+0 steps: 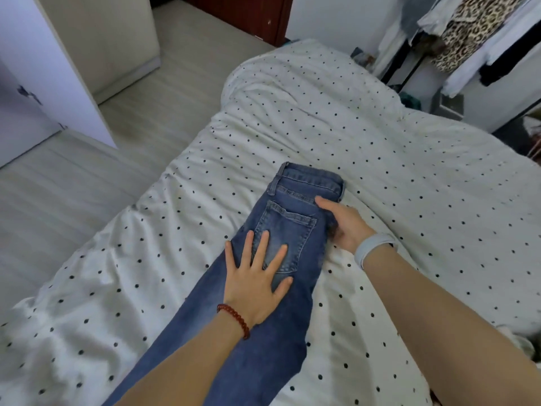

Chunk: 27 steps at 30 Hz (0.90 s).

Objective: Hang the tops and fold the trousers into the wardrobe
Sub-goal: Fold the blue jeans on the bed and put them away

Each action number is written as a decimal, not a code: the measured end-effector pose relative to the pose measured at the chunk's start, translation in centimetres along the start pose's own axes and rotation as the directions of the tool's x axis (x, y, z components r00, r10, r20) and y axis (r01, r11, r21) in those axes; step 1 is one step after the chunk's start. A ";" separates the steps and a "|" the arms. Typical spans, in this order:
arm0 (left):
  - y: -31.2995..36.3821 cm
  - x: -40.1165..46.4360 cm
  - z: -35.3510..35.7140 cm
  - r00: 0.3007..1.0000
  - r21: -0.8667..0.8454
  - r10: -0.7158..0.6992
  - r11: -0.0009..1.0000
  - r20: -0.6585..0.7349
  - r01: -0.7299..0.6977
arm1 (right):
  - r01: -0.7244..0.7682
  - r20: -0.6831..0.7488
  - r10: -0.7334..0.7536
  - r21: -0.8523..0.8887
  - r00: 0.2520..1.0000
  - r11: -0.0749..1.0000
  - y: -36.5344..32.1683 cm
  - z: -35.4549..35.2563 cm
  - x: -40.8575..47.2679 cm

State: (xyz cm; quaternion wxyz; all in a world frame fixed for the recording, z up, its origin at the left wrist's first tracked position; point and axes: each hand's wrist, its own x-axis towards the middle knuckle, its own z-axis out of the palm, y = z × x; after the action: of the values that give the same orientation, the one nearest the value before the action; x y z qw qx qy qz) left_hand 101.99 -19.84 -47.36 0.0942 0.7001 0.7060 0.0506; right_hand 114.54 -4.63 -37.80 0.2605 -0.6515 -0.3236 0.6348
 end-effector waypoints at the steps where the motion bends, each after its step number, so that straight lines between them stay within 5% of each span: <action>1: 0.0 0.1 -0.1 0.999 -0.010 -0.014 1.000 0.048 0.015 | 0.020 0.026 -0.019 -0.046 0.999 0.999 -0.5 0.3 -0.5; 4: -0.2 0.2 -1.8 0.998 -0.047 0.012 0.999 0.060 -0.009 | 0.205 0.057 -0.199 -0.133 0.978 0.970 -1.2 1.4 -2.9; 6: -1.0 -0.1 -3.7 0.998 -0.300 -0.008 0.953 0.060 0.026 | 0.387 0.107 -0.373 -0.176 0.922 0.905 -0.4 1.5 -5.1; 7: -1.6 -0.5 -5.2 0.993 -0.553 -0.083 0.825 0.081 0.114 | 0.474 0.150 -0.451 -0.202 0.880 0.857 0.2 1.4 -6.3; 9: -3.4 -1.9 -8.5 0.934 -0.898 -0.257 0.299 0.249 0.322 | 0.606 0.272 -0.547 -0.232 0.792 0.761 1.6 1.1 -9.5; 10: -4.8 -2.6 -9.8 0.888 -0.923 -0.282 0.024 0.362 0.384 | 0.658 0.344 -0.569 -0.264 0.747 0.705 2.3 1.0 -10.9; 12: -7.7 -3.9 -11.6 0.817 -0.800 -0.161 -0.376 0.553 0.467 | 0.731 0.502 -0.537 -0.392 0.678 0.558 3.7 0.6 -13.1; 14: -10.2 -5.3 -12.9 0.770 -0.646 0.002 -0.544 0.638 0.536 | 0.788 0.667 -0.420 -0.520 0.615 0.329 5.4 0.2 -14.6; 17: -11.1 -7.6 -13.7 0.710 -0.603 0.139 -0.431 0.691 0.671 | 0.873 0.881 -0.318 -0.430 0.350 -0.232 8.9 -0.8 -15.3; 20: -8.9 -9.9 -13.0 0.687 -0.664 0.196 -0.177 0.699 0.726 | 0.813 0.902 -0.242 -0.428 0.358 -0.394 12.4 -1.1 -16.0; 23: -7.1 -10.6 -11.8 0.738 -0.732 0.097 -0.091 0.668 0.675 | 0.711 0.775 -0.326 -0.629 0.542 -0.314 15.1 -1.1 -16.2; 25: -6.9 -10.6 -11.2 0.743 -0.732 0.019 -0.158 0.669 0.663 | 0.632 0.587 -0.458 -0.772 0.668 -0.068 16.0 -1.2 -16.5; 27: -6.9 -10.7 -10.7 0.743 -0.731 0.009 -0.174 0.669 0.660 | 0.550 0.437 -0.407 -0.805 0.802 0.221 16.9 -1.3 -17.1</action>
State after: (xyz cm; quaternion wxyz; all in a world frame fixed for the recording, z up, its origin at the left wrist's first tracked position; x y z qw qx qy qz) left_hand 93.04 -30.00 -37.63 0.7365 0.1717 0.5548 0.3468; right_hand 117.65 -28.48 -39.16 0.0229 -0.5074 -0.8142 0.2812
